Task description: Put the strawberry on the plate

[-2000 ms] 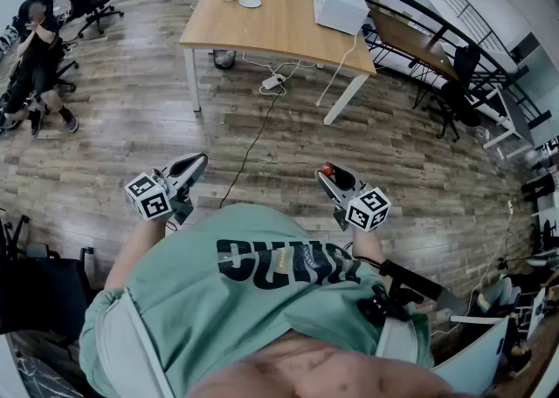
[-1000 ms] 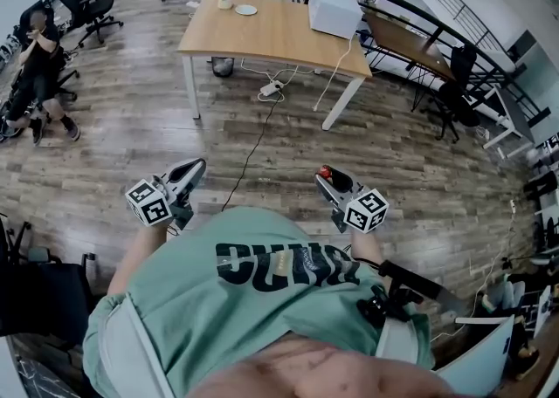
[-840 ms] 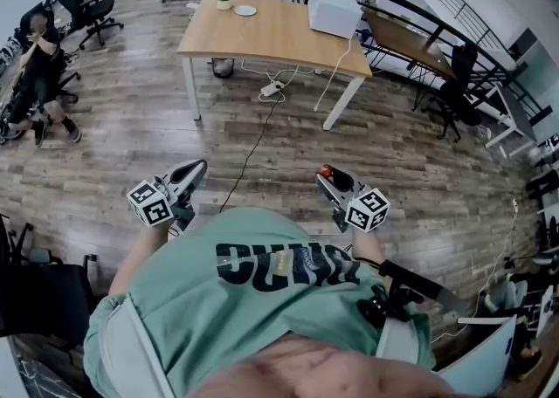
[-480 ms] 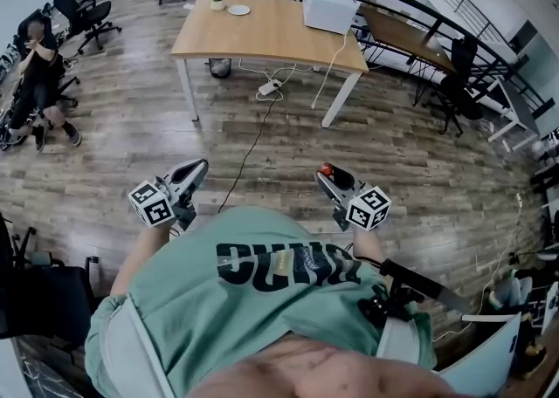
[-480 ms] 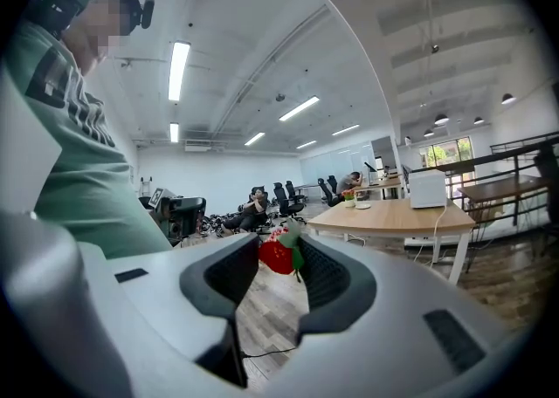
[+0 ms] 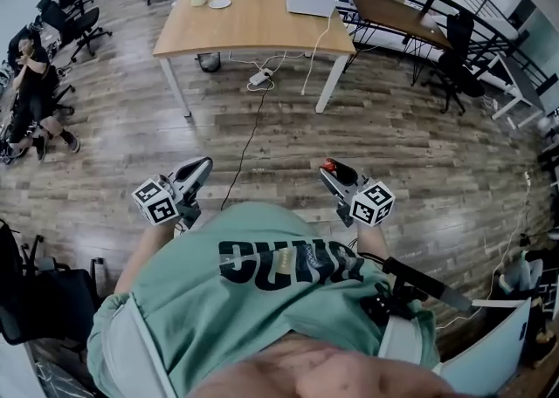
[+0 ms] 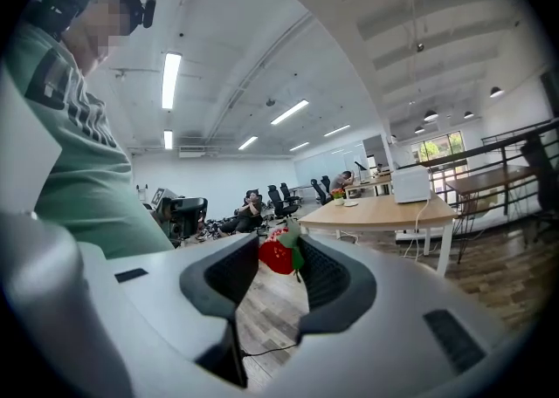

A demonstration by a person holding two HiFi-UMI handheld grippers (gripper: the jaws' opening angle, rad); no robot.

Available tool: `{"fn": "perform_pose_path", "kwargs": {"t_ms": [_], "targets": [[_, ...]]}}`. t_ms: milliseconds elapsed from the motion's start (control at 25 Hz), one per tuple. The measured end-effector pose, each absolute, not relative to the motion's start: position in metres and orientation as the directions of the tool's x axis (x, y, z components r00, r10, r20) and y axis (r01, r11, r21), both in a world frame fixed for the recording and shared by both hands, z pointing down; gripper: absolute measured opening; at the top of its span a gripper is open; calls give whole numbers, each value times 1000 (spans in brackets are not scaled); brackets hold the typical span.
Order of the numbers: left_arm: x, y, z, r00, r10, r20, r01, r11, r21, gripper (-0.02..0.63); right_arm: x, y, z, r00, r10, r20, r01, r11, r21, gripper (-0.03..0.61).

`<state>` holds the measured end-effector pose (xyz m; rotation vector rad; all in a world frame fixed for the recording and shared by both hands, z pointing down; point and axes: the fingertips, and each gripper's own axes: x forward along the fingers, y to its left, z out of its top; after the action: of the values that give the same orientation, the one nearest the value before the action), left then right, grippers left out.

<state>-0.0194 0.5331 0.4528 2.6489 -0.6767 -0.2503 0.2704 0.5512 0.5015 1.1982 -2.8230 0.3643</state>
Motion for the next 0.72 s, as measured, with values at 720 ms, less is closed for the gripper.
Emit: {"fn": "perform_pose_path", "kwargs": {"t_ms": [720], "targets": [[59, 509, 470, 925, -380, -14, -334, -829, 449, 5, 337, 557, 536, -633, -757, 164, -768, 589, -251, 149]]}}
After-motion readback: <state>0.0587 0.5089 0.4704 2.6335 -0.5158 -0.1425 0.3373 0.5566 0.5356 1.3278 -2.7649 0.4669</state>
